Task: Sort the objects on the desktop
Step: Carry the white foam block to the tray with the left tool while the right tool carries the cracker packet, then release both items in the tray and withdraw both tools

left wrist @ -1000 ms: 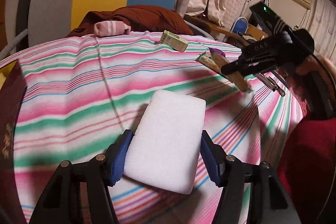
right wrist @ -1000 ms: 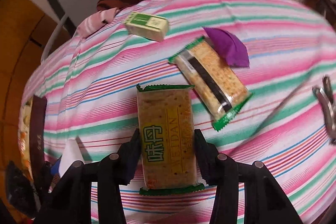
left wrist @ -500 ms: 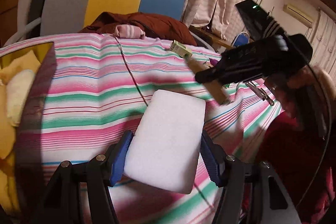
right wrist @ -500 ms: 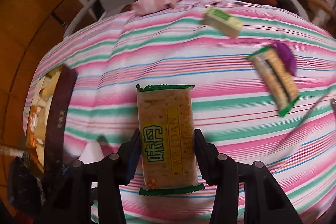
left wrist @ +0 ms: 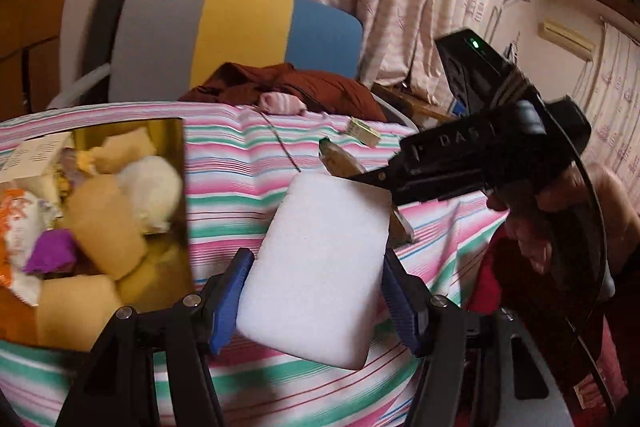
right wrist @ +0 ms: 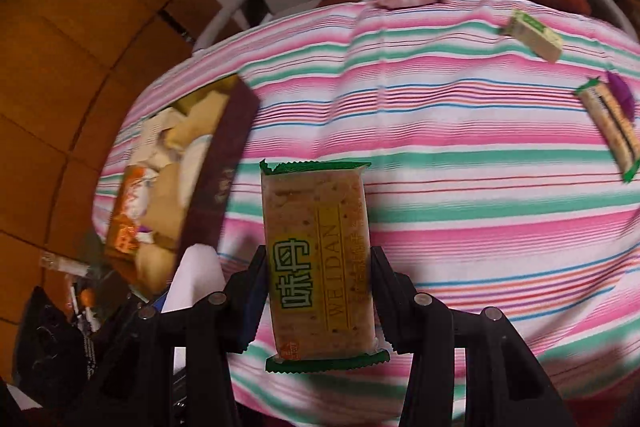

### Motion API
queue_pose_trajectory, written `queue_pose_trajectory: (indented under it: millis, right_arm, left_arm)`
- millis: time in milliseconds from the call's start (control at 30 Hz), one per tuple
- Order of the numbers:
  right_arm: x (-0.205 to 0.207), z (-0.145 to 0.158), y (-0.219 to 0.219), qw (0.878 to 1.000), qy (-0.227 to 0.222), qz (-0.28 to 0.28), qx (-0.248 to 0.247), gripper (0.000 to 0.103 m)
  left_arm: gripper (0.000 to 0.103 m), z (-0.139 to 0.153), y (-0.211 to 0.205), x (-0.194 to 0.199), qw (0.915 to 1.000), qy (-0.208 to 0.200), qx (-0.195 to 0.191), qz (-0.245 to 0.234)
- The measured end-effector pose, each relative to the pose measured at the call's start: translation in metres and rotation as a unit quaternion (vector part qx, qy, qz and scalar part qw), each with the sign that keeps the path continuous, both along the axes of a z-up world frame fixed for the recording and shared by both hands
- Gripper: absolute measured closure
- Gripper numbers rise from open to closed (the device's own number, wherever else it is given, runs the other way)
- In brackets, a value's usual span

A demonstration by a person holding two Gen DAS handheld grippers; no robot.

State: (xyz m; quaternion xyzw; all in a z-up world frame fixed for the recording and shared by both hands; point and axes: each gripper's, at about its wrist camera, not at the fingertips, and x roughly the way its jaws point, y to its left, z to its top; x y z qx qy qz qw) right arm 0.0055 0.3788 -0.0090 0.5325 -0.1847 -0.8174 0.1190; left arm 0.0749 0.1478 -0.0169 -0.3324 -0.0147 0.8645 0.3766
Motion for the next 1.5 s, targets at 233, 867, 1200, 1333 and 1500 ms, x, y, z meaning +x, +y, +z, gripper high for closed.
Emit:
queue_pose_trajectory:
  millis: [233, 867, 1200, 1333, 1500]
  right_arm:
    - [-0.001, 0.006, -0.045, 1.0, 0.008, 0.023, -0.019, 0.054]
    - [-0.075, 0.016, -0.206, 0.992, 0.017, 0.111, -0.06, 0.054]
    - [-0.124, 0.007, -0.213, 0.996, 0.021, 0.061, -0.055, 0.031]
    - [-0.106, 0.014, -0.206, 0.995, 0.041, 0.066, -0.057, 0.026]
    - [-0.078, 0.02, -0.212, 0.992, 0.064, 0.103, -0.044, 0.026]
  left_arm:
    - [0.039, 0.006, -0.055, -0.008, 0.9981, 0.004, 0.012, 0.06]
    - [0.039, -0.006, -0.167, -0.06, 0.9785, -0.014, -0.027, 0.204]
    - [0.034, -0.016, -0.17, -0.068, 0.9738, -0.024, -0.063, 0.217]
    - [0.034, -0.017, -0.181, -0.073, 0.9739, -0.048, -0.022, 0.221]
    - [0.038, -0.014, -0.172, -0.07, 0.9784, -0.045, -0.049, 0.196]
